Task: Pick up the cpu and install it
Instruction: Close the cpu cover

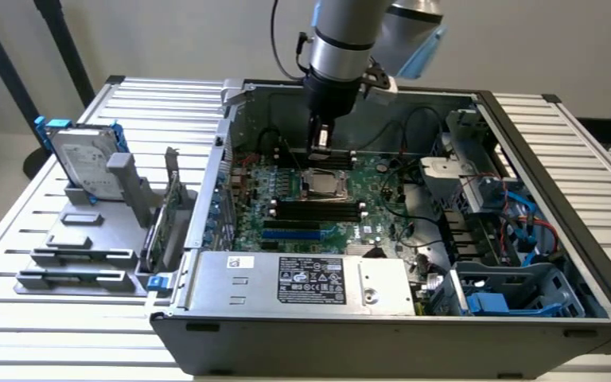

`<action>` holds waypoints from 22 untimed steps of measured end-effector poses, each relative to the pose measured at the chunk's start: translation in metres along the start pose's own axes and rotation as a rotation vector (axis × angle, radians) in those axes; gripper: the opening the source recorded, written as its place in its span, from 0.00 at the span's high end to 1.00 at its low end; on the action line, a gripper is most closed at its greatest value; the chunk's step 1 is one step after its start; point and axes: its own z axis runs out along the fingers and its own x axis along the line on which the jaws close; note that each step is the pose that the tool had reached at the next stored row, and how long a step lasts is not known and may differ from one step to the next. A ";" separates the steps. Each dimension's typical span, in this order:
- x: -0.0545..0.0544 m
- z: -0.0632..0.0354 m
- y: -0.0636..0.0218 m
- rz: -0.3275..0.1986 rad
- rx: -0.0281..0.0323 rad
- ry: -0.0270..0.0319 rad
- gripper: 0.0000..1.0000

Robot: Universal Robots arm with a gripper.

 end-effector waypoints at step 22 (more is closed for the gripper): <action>-0.002 0.0244 0.0001 -0.001 0.0372 0.0086 0.89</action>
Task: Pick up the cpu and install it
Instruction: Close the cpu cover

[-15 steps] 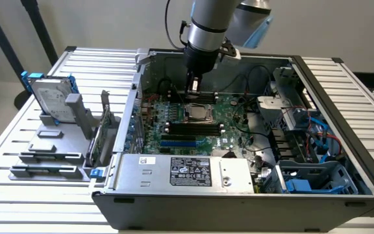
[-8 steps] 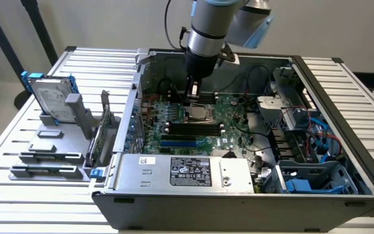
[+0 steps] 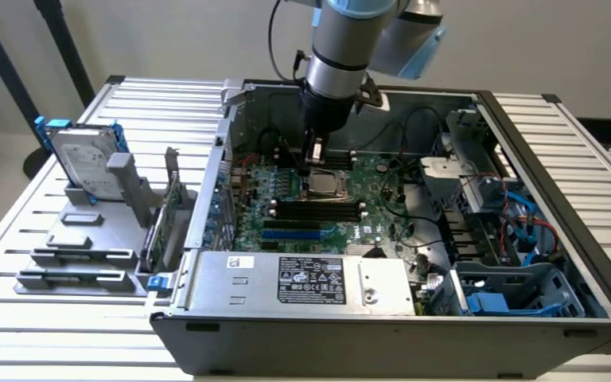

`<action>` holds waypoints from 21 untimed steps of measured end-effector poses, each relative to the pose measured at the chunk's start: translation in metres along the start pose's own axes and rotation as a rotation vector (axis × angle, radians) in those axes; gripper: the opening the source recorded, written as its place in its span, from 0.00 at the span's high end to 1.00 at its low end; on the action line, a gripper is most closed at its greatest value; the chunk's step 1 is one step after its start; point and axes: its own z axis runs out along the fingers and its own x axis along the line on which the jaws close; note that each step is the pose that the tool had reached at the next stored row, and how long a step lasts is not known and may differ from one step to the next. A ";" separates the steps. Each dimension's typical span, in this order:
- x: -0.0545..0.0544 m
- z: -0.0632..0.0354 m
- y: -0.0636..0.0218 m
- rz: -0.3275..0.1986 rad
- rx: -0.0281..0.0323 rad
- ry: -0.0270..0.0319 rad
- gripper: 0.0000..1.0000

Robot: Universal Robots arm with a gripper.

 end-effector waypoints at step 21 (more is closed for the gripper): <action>0.000 0.0136 0.0142 0.003 0.0649 0.0197 0.89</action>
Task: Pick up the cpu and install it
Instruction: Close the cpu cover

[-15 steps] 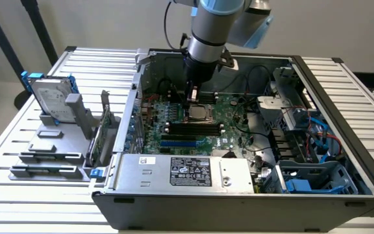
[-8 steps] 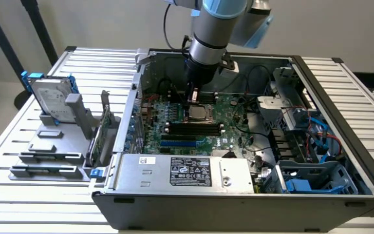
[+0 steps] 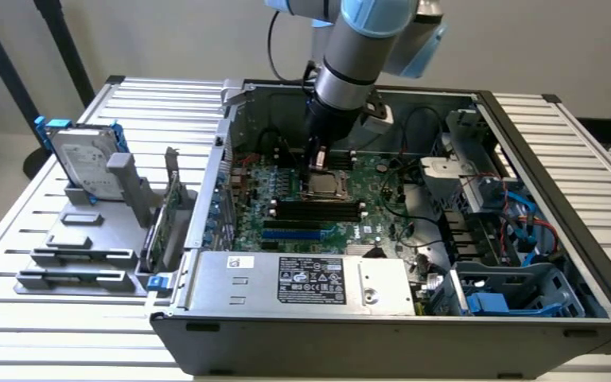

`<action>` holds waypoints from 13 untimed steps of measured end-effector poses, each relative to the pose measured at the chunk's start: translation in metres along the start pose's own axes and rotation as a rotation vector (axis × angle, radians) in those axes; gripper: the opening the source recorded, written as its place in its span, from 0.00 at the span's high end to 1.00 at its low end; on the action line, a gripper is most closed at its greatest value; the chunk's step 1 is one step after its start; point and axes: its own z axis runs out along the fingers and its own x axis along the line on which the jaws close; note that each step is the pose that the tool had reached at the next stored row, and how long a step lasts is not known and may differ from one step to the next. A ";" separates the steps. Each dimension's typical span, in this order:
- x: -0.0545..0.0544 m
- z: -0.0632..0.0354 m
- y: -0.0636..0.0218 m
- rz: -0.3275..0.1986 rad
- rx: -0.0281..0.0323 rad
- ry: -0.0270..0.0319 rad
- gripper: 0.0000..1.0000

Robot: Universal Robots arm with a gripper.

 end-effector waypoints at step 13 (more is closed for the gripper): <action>0.000 0.0037 0.0018 0.004 0.0230 0.0011 0.89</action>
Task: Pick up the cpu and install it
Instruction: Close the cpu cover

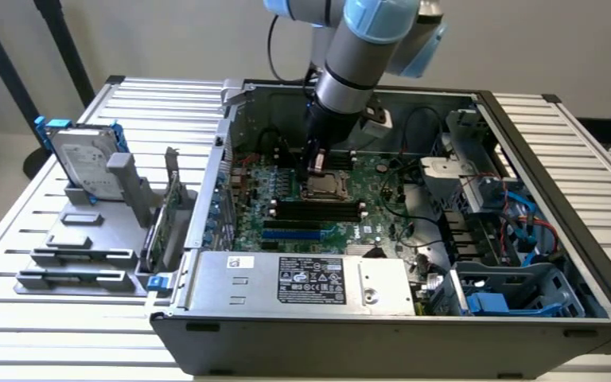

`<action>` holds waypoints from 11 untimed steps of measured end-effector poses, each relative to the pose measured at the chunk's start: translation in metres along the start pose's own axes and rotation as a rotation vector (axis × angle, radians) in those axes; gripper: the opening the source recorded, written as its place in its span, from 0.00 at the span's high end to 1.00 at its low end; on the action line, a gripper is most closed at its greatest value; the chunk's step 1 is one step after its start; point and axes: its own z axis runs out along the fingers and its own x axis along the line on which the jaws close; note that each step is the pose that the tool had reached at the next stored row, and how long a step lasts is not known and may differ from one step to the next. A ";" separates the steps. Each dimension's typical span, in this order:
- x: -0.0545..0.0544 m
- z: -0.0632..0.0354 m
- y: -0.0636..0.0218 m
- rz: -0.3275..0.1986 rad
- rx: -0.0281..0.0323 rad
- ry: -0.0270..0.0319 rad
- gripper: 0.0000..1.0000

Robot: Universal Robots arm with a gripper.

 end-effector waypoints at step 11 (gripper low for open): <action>-0.001 -0.0056 -0.0260 -0.005 0.0044 0.0210 0.89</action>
